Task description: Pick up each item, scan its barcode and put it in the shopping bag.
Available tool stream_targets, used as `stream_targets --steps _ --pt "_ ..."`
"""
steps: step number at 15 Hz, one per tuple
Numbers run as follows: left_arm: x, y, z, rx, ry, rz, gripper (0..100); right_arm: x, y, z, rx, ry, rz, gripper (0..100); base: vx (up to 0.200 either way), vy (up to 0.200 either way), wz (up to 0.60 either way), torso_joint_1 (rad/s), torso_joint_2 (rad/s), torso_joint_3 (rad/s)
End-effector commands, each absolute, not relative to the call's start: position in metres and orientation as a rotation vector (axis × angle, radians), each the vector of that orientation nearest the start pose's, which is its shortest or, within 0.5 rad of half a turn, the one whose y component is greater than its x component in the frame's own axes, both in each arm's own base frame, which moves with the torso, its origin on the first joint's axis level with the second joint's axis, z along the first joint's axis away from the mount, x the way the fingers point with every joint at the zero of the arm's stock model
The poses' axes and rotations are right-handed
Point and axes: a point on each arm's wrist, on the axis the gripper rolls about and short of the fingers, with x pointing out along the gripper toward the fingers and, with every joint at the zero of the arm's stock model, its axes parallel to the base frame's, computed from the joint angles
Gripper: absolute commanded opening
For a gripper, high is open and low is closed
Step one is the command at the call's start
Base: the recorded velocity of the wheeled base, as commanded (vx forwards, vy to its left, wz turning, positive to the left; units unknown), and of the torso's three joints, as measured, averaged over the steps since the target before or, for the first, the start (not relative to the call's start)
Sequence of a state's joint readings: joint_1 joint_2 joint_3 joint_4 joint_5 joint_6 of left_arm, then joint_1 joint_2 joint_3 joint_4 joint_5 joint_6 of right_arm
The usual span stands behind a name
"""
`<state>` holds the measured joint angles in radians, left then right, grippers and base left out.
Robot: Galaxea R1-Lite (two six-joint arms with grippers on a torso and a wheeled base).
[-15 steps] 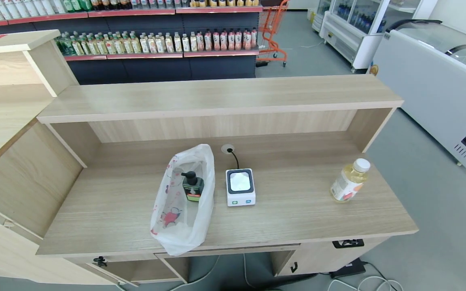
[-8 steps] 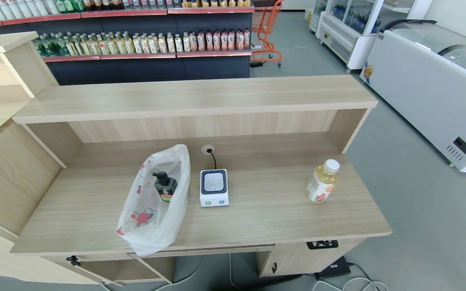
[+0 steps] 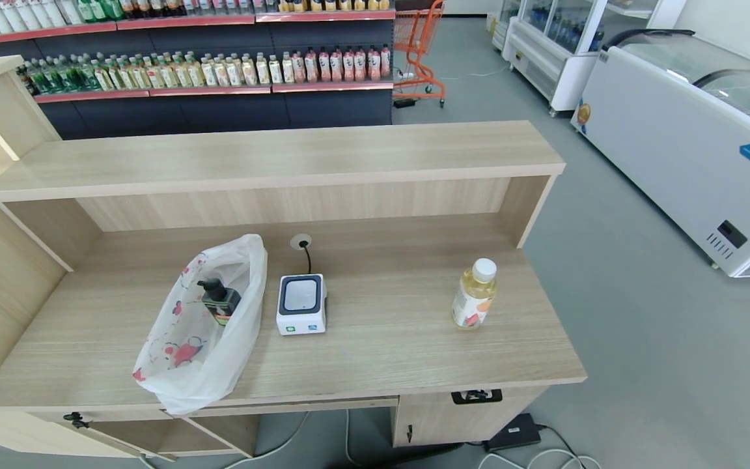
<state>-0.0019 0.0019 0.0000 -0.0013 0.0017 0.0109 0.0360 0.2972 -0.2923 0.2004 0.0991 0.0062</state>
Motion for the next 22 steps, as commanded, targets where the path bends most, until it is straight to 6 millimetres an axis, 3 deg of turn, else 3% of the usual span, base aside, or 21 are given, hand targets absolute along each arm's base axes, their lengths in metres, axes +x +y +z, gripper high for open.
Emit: stream_targets --steps 1,2,4,6,8,14,22 --pt "-0.023 0.000 0.076 0.011 0.000 0.000 100 0.029 0.004 0.176 0.059 0.344 0.163 100 0.000 0.000 0.00 0.000 0.00 0.000" --pt "-0.023 0.000 0.076 0.011 0.000 -0.002 100 0.055 0.005 0.186 0.070 0.375 0.153 100 0.000 0.000 0.00 0.000 0.00 0.000" --pt "-0.023 0.000 0.076 0.011 0.000 -0.002 100 0.105 0.006 0.186 0.056 0.405 0.099 100 0.000 0.000 0.00 0.000 0.00 0.000" --pt "-0.023 0.000 0.076 0.011 0.000 0.000 100 0.145 0.012 0.173 0.045 0.464 0.030 100 0.000 0.000 0.00 0.000 0.00 0.000" --pt "-0.023 0.000 0.076 0.011 0.000 -0.002 100 0.172 0.015 0.155 0.039 0.496 -0.014 100 0.000 0.000 0.00 0.000 0.00 0.000" --pt "-0.023 0.000 0.076 0.011 0.000 0.000 100 0.222 0.048 0.111 -0.013 0.578 0.084 100 0.000 0.000 0.00 0.000 0.00 0.000" --pt "-0.023 0.000 0.076 0.011 0.000 0.000 100 0.282 0.071 0.085 -0.092 0.479 0.124 100 0.000 0.000 0.00 0.000 0.00 0.000"
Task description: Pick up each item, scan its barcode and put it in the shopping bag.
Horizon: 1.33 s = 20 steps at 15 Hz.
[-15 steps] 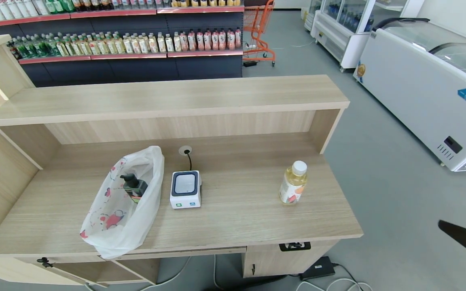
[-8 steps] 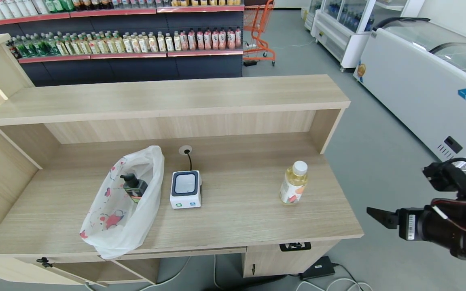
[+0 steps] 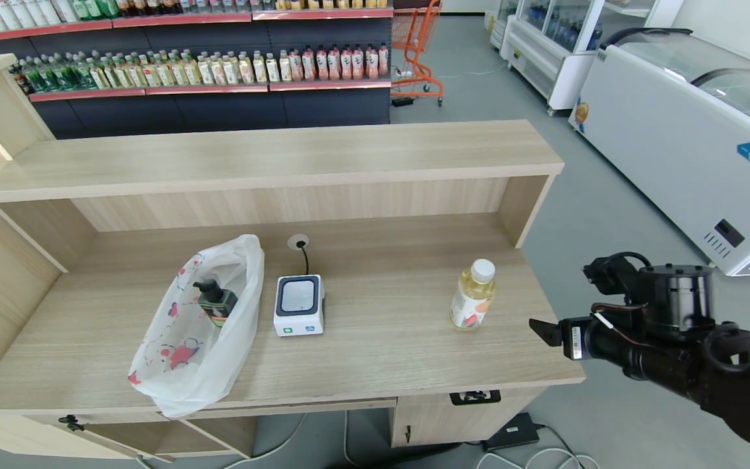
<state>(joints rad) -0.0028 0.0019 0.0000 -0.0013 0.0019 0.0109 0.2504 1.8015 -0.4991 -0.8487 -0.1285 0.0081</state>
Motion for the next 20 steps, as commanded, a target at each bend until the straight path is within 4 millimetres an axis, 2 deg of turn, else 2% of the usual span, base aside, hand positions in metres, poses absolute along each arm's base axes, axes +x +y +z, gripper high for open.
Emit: stream_targets --steps 1,4,9,12,20 --pt "-0.023 0.000 0.076 0.011 0.000 0.000 100 0.290 0.075 0.084 -0.092 0.471 0.131 100 0.000 0.000 0.00 0.000 0.00 0.000" --pt "-0.023 0.000 0.076 0.011 0.000 0.000 100 0.311 0.088 0.079 -0.088 0.424 0.156 100 0.000 0.000 0.00 0.000 0.00 0.000" --pt "-0.023 0.000 0.076 0.011 0.000 0.000 100 0.323 0.102 0.064 -0.093 0.420 0.190 100 0.000 0.000 0.00 0.000 0.00 0.000" --pt "-0.023 0.000 0.076 0.011 0.000 0.000 100 0.340 0.112 0.060 -0.089 0.379 0.204 100 0.000 0.000 0.00 0.000 0.00 0.000" --pt "-0.023 0.000 0.076 0.011 0.000 0.000 100 0.369 0.134 0.036 -0.094 0.318 0.248 100 0.000 0.000 0.00 0.000 0.00 0.000"
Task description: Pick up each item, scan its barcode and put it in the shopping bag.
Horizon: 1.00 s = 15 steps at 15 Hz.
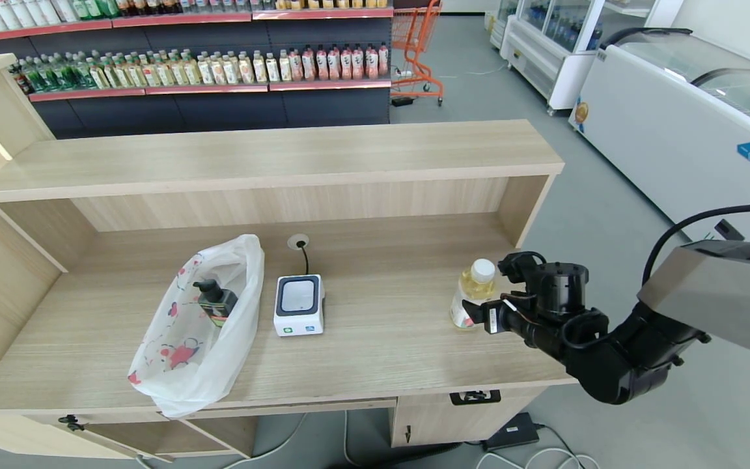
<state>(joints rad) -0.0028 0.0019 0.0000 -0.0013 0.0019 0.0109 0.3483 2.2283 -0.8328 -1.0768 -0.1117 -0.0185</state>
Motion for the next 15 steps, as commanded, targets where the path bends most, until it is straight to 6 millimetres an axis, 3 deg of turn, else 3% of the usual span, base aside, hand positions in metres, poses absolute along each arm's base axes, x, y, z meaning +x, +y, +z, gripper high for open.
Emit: stream_targets --steps 1,4,12,13,15 --pt "-0.023 0.000 0.076 0.011 0.000 0.000 100 0.370 0.136 0.036 -0.092 0.311 0.254 100 0.000 0.000 0.00 0.000 0.00 0.000" --pt "-0.023 0.000 0.076 0.011 0.000 0.000 100 0.386 0.149 0.030 -0.117 0.265 0.303 100 0.000 0.000 0.00 0.000 0.00 0.000" --pt "-0.023 0.000 0.076 0.011 0.000 0.000 100 0.406 0.171 0.014 -0.162 0.228 0.345 100 0.000 0.000 0.00 0.000 0.00 0.000" --pt "-0.023 0.000 0.076 0.011 0.000 -0.002 100 0.408 0.172 0.014 -0.164 0.220 0.346 0 0.000 0.000 0.00 0.000 0.00 0.000" --pt "-0.023 0.000 0.076 0.011 0.000 0.000 100 0.410 0.172 0.016 -0.161 0.209 0.353 0 0.000 0.000 0.00 0.000 0.00 0.000"
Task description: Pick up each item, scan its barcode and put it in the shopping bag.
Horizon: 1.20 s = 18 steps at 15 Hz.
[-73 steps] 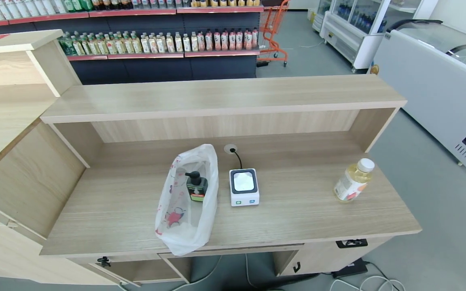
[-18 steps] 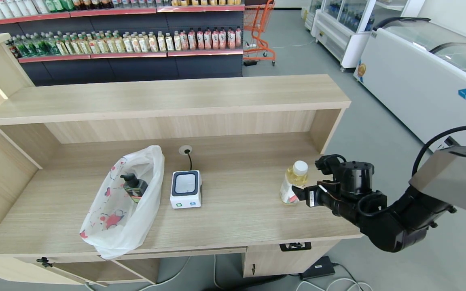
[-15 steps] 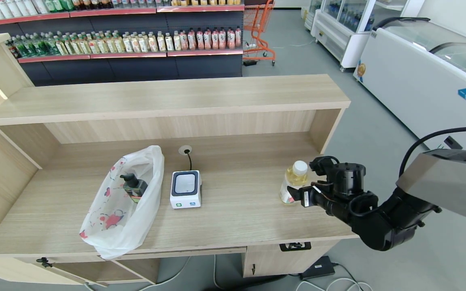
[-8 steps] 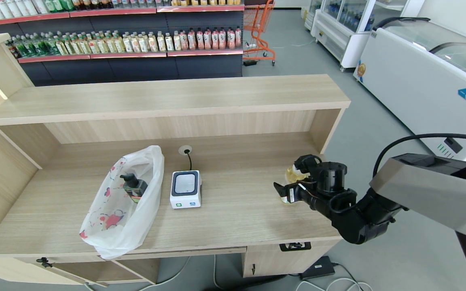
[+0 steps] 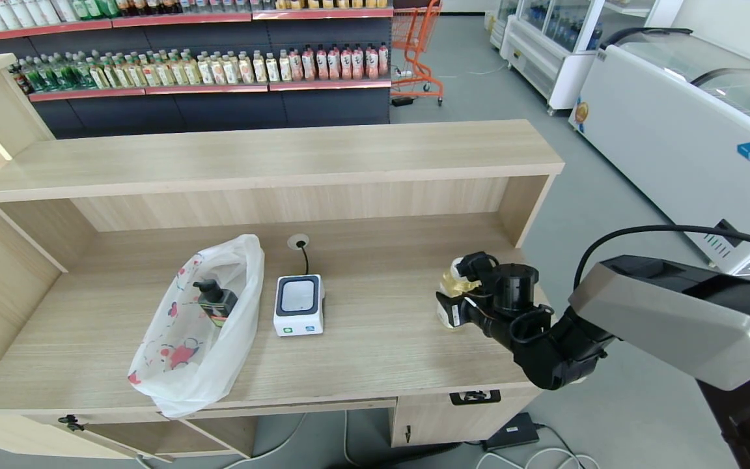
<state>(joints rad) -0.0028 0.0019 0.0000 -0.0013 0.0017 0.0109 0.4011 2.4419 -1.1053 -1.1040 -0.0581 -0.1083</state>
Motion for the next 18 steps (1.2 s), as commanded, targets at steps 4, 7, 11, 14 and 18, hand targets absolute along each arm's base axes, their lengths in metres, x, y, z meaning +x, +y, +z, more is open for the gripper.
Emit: stream_targets --steps 4,7,11,14,18 --pt "-0.023 0.000 0.076 0.011 0.000 -0.002 100 0.412 0.162 0.014 -0.201 0.213 0.337 0 0.000 0.000 0.00 0.000 0.00 0.000" --pt "-0.023 0.000 0.076 0.011 0.000 -0.002 100 0.408 0.156 0.005 -0.238 0.246 0.328 0 0.000 0.000 0.00 0.000 0.00 0.000" --pt "-0.023 0.000 0.076 0.011 0.000 0.000 100 0.400 0.143 0.015 -0.238 0.234 0.304 0 0.000 0.000 0.00 0.000 0.00 0.000" --pt "-0.023 0.000 0.076 0.011 0.000 0.002 100 0.376 0.130 0.090 0.046 0.197 0.291 0 0.000 0.000 0.00 0.000 0.00 0.000" --pt "-0.023 0.000 0.076 0.011 0.000 0.000 100 0.299 0.094 0.142 0.169 0.310 0.726 0 0.000 0.000 0.00 0.000 0.00 0.000"
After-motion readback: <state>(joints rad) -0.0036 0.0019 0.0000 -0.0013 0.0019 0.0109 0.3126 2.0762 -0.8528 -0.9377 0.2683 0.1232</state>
